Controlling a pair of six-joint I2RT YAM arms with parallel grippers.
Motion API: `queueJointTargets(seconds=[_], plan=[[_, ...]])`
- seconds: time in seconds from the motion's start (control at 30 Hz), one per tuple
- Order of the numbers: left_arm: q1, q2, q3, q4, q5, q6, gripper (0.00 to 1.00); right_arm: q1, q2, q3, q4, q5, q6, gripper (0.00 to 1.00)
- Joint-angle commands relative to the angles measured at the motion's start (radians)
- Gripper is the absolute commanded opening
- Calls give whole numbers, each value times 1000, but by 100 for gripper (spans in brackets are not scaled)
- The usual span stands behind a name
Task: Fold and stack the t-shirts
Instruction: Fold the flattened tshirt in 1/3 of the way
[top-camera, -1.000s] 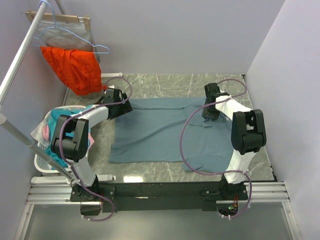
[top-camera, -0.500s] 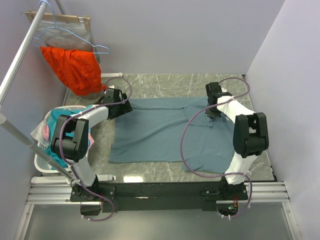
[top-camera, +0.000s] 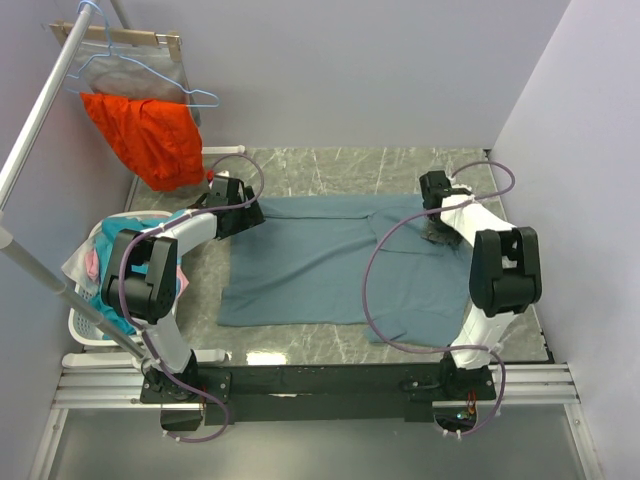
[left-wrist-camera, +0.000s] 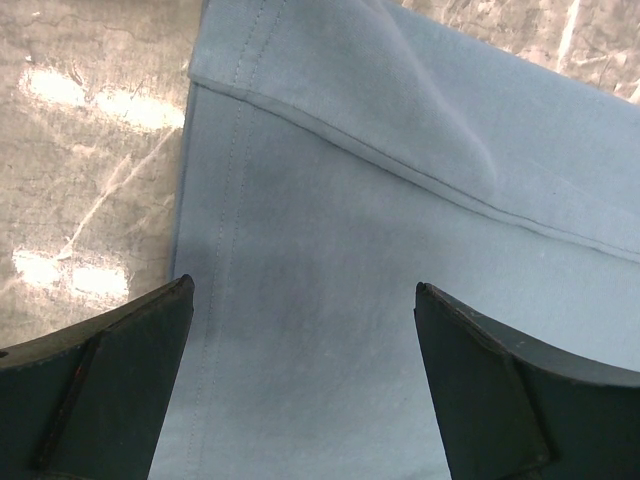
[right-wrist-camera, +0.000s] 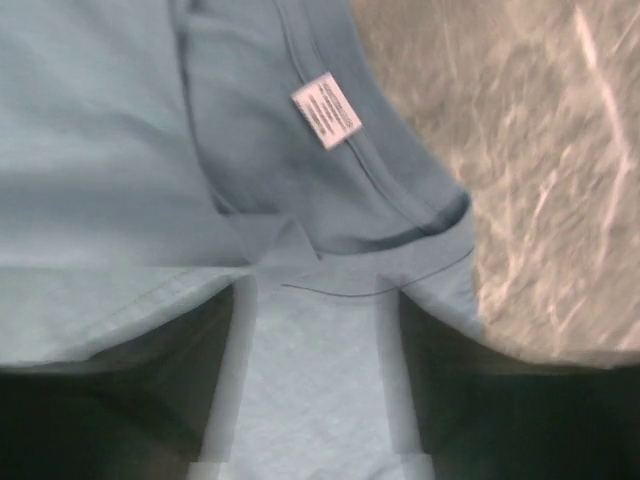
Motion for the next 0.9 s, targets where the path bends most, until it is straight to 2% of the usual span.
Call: queueJointTargets(seconds=[0.0,0.13,0.23,0.3,0.37,0.53,0.87], plan=[[-7,-2,34,-2,-6,20,97,1,-27,9,-36,57,47,85],[-7,-3,39,1,-6,17,97,53,-199,-55,79,-66,9,85],[-7,-2,39,2,-1,13,97,104,-233,-54,101,-141,-15,84],[-7,-2,39,5,5,10,97,163,-215,-23,94,-154,-26,83],[-7,-2,36,8,10,7,97,205,-164,15,88,-170,-40,76],[-7,-8,28,10,8,0,98,257,-33,84,73,-204,-66,65],[-7,3,36,5,5,0,97,320,109,138,87,-243,-89,63]])
